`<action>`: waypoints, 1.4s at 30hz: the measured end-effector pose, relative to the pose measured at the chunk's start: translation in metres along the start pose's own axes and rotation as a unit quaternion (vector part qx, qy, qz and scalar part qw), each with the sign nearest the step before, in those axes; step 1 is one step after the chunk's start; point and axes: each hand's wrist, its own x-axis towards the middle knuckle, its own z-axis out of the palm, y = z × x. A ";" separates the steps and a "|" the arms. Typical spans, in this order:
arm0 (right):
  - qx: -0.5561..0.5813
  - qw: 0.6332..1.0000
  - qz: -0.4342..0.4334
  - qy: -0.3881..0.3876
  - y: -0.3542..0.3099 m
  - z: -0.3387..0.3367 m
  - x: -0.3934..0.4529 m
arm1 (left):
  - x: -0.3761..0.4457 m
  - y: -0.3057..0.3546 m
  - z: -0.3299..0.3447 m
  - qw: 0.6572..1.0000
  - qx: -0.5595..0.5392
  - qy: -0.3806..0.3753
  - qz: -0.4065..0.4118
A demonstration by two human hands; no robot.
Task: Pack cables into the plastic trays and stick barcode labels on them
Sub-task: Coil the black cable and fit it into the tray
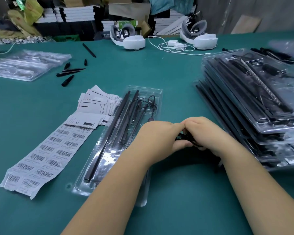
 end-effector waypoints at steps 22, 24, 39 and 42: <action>-0.073 0.991 -0.018 0.112 0.001 0.007 0.004 | -0.009 -0.036 -0.003 0.913 -0.381 0.001 -0.148; 0.005 0.997 0.044 0.071 0.002 0.006 0.003 | -0.010 -0.041 -0.006 0.884 -0.443 -0.012 -0.150; 0.405 0.899 0.151 -0.073 -0.017 0.036 -0.009 | -0.002 -0.025 0.000 0.733 -0.638 0.093 -0.217; 0.372 0.919 0.126 -0.023 -0.018 0.042 -0.008 | 0.002 -0.024 -0.001 0.730 -0.630 0.085 -0.250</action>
